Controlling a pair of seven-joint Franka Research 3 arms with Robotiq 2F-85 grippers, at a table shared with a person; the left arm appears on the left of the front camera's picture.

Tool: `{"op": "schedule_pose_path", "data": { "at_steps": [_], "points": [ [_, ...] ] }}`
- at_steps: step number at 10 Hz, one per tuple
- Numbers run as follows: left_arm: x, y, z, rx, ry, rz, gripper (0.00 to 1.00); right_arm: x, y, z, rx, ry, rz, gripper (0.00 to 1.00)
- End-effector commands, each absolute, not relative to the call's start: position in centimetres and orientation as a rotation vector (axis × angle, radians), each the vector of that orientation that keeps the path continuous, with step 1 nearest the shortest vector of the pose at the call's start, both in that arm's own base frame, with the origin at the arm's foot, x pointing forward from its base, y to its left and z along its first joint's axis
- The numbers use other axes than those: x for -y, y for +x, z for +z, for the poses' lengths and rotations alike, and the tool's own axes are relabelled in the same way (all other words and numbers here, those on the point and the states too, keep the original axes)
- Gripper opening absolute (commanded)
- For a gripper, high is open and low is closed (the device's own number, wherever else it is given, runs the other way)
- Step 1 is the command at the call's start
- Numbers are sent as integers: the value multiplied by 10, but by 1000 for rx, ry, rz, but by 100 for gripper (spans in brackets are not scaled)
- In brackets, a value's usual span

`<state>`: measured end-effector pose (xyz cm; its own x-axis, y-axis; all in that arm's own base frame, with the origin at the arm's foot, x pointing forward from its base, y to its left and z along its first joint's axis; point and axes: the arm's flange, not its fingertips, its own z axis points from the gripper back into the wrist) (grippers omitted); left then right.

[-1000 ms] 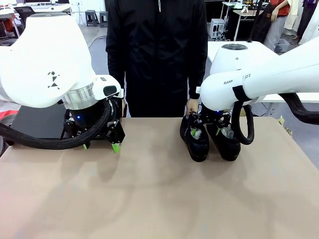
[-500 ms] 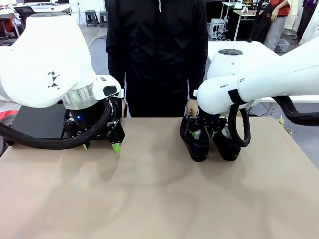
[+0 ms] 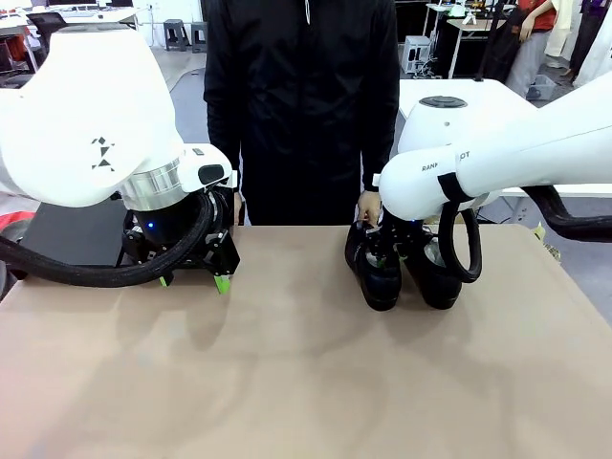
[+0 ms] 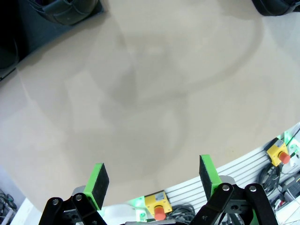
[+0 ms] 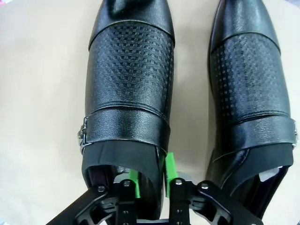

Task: Organize the shoes by placing them on the stand.
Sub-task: Pick up one Shoe and place it in the middle of the table.

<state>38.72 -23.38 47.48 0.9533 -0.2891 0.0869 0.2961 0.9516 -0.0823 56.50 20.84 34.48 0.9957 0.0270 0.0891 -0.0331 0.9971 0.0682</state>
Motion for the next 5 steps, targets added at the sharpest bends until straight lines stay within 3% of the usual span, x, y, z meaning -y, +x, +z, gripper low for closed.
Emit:
{"op": "schedule_pose_path", "data": {
  "at_steps": [1, 5],
  "points": [
    [233, 389, 476, 80, -102, -296, 100, -211, 569, 344, 92, 58, 55, 0],
    [233, 389, 476, 80, -102, -296, 100, -214, 562, 356, 55, 46, 42, 0]
  ]
}}
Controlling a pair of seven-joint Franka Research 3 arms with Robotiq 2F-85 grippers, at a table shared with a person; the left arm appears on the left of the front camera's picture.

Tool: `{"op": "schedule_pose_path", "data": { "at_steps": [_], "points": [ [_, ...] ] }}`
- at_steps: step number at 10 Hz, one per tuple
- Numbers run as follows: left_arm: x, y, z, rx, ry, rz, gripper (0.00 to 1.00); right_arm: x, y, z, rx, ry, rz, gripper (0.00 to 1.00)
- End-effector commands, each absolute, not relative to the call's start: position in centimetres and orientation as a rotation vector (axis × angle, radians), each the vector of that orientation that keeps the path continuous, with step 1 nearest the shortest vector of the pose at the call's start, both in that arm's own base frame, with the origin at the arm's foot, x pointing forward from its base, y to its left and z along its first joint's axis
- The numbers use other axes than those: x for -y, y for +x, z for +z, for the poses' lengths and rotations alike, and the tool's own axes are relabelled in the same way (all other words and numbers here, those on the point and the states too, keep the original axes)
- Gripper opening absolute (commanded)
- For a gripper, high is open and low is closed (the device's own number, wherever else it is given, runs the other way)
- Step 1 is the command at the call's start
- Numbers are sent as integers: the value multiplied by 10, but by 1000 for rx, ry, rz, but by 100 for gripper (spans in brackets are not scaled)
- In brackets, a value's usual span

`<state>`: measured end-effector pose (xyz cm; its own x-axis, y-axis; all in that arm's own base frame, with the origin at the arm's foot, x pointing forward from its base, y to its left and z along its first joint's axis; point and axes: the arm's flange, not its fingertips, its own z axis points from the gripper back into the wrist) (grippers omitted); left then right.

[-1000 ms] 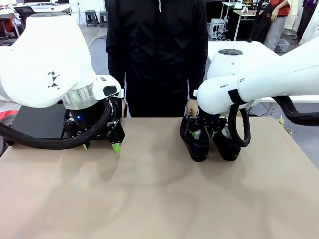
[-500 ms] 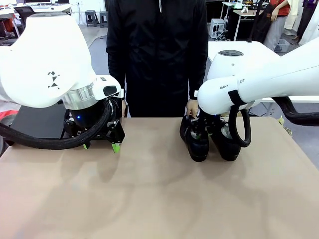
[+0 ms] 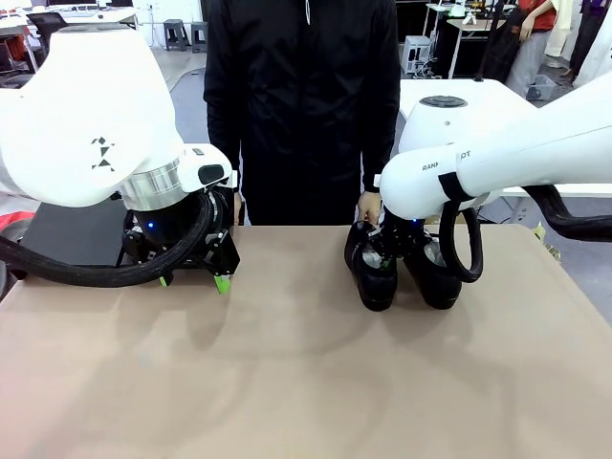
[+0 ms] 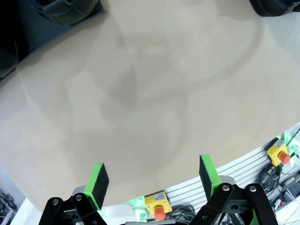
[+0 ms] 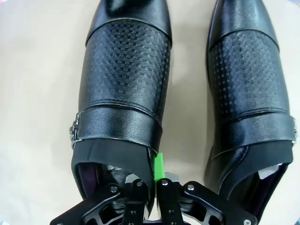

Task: Organize the shoes by placing them on the stand.
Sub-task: Pick up one Shoe and place it in the middle of the table.

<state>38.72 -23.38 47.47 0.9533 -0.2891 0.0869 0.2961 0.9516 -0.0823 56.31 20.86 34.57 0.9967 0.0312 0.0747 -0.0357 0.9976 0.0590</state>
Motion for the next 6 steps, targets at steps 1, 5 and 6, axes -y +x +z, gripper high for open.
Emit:
{"op": "schedule_pose_path", "data": {
  "at_steps": [1, 5, 6],
  "points": [
    [233, 389, 476, 80, -102, -296, 100, -213, 552, 369, 70, 23, 18, 0],
    [233, 389, 476, 80, -102, -296, 100, -241, 460, 421, 167, 78, 16, 0],
    [233, 389, 476, 80, -102, -296, 100, -252, 436, 412, 137, 118, 24, 0]
  ]
}}
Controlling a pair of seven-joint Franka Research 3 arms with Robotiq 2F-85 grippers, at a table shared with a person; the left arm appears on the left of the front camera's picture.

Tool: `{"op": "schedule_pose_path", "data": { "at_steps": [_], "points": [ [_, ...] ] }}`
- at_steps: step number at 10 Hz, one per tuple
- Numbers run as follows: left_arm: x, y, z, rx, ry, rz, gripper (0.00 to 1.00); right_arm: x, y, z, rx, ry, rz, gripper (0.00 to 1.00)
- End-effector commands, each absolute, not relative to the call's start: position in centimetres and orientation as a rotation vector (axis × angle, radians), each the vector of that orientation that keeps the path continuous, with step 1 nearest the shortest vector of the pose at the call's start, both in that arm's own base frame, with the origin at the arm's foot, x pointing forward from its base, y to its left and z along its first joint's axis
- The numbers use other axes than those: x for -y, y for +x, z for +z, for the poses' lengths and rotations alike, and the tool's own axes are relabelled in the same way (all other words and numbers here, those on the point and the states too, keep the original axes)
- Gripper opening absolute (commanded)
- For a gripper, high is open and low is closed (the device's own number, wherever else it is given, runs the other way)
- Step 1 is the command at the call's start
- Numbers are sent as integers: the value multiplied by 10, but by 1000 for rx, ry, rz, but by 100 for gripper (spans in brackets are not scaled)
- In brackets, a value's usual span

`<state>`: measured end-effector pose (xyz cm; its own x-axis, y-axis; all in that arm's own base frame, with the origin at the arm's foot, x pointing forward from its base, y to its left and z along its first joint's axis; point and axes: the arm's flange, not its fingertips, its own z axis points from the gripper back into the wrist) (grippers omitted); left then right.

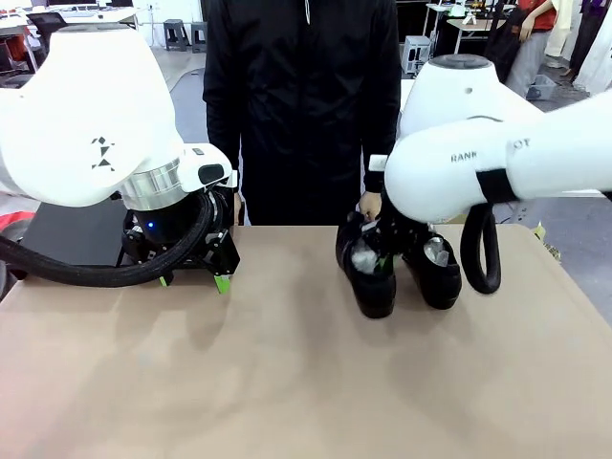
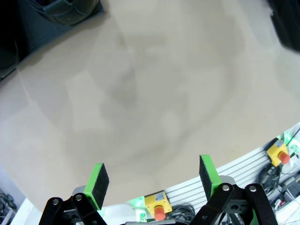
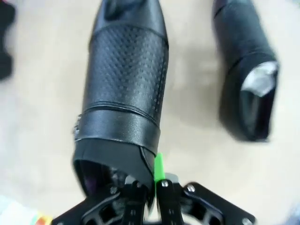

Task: Organize the shoes by placing them on the stand.
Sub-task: Pick up one Shoe and place it in the middle of the table.

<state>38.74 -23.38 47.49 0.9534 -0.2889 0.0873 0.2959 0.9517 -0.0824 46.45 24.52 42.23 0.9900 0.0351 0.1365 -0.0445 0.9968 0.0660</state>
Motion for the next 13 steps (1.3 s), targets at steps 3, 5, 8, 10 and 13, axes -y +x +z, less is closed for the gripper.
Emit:
{"op": "schedule_pose_path", "data": {
  "at_steps": [3, 5, 8, 10, 13],
  "points": [
    [233, 389, 476, 80, -102, -296, 100, -276, 385, 379, 70, 215, 44, 0],
    [233, 389, 476, 80, -102, -296, 100, -278, 372, 375, 78, 256, 40, 0],
    [233, 389, 476, 80, -102, -296, 100, -284, 377, 359, 25, 255, 45, 0],
    [233, 389, 476, 80, -102, -296, 100, -285, 382, 352, -19, 251, 42, 21],
    [233, 389, 476, 80, -102, -296, 100, -284, 385, 346, -37, 246, 25, 71]
  ]
}}
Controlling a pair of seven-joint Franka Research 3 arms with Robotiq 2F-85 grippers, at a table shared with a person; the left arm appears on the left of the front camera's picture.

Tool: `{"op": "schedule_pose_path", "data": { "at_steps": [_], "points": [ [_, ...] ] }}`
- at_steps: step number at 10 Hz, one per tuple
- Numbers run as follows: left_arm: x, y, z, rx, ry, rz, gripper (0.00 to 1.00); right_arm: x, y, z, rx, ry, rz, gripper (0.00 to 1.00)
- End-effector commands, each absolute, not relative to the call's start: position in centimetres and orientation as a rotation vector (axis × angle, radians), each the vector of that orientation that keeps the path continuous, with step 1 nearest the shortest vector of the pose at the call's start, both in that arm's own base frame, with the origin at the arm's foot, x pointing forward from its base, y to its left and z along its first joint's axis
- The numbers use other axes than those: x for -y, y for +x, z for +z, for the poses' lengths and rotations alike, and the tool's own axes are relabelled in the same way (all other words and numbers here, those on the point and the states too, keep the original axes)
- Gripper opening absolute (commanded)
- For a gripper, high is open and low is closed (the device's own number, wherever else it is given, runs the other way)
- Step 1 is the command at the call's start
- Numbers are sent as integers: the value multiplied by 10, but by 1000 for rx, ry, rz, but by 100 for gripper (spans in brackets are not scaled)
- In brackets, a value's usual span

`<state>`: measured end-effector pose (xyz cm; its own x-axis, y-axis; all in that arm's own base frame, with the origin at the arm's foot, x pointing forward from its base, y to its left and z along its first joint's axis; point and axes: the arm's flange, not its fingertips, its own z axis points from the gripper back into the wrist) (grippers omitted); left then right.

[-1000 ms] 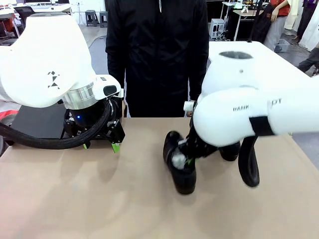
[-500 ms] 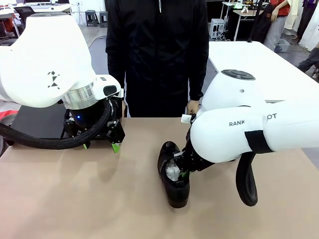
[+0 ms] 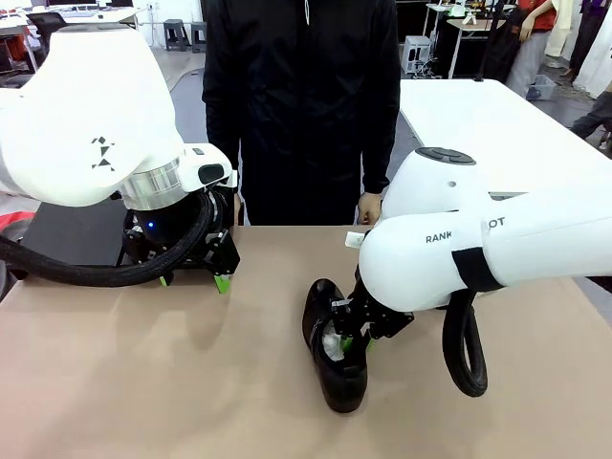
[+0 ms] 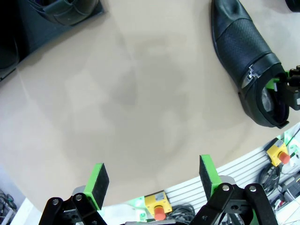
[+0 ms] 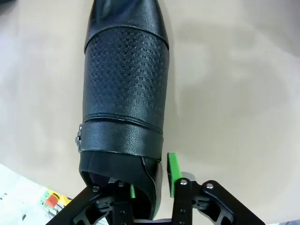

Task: Organize the shoes by placing them on the stand.
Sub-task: Pick up one Shoe and place it in the middle of the table.

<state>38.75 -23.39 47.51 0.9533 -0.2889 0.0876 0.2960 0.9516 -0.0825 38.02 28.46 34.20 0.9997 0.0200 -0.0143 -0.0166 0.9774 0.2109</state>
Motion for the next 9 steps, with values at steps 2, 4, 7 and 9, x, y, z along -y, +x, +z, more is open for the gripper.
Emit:
{"op": "schedule_pose_path", "data": {
  "at_steps": [2, 4, 7, 9],
  "points": [
    [233, 389, 476, 80, -102, -296, 100, -282, 384, 351, -40, 237, 24, 100],
    [233, 389, 476, 80, -102, -296, 100, -281, 382, 364, -35, 198, 53, 100],
    [233, 389, 476, 80, -102, -296, 100, -287, 375, 370, -193, 16, 159, 100],
    [233, 389, 476, 80, -102, -296, 100, -285, 374, 362, -66, 190, 51, 100]
  ]
}}
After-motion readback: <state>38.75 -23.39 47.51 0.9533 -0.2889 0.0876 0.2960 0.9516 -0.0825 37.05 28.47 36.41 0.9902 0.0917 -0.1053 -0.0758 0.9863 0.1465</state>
